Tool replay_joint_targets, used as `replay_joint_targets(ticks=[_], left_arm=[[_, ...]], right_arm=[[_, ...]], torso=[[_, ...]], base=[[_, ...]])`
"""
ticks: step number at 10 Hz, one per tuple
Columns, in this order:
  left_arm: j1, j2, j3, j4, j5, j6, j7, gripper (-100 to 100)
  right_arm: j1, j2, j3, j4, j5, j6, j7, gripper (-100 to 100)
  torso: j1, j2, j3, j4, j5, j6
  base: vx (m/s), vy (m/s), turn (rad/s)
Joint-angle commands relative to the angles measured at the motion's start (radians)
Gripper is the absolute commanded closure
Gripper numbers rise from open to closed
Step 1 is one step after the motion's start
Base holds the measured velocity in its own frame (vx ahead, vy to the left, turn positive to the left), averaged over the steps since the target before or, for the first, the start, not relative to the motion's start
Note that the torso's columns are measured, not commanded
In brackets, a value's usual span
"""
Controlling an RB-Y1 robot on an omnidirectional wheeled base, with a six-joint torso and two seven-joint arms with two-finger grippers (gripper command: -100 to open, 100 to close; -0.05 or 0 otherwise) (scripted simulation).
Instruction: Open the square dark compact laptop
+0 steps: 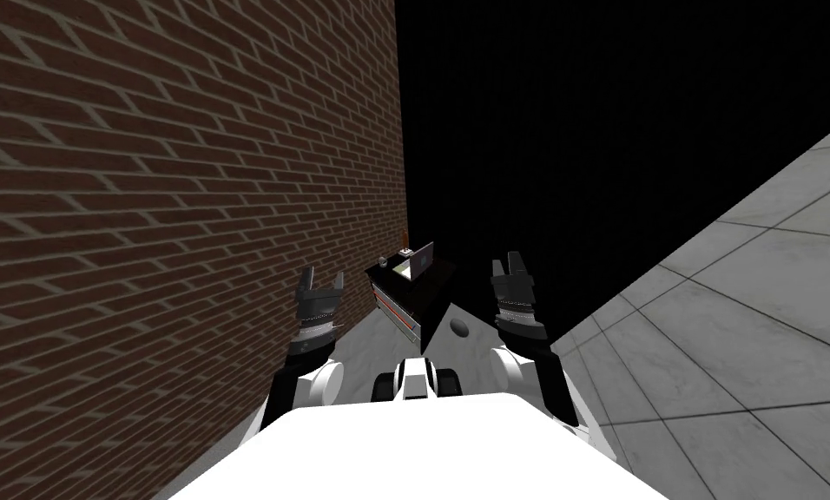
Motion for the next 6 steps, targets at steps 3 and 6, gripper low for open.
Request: replay_joint_targets(ticks=[3, 6], left_arm=[[-0.034, 0.098, -0.002, 0.050, -0.014, 0.024, -0.004, -100], [-0.085, 0.149, -0.004, 0.122, -0.034, 0.058, -0.009, -100]], right_arm=[[0.000, 0.000, 0.000, 0.000, 0.000, 0.000, 0.000, 0], [0.000, 0.000, 0.000, 0.000, 0.000, 0.000, 0.000, 0]], torso=[[0.000, 0.003, -0.005, 0.004, 0.000, 0.000], [0.000, 0.003, -0.006, 0.004, 0.000, 0.000]], base=[[0.015, 0.015, -0.105], [0.028, 0.026, -0.183]])
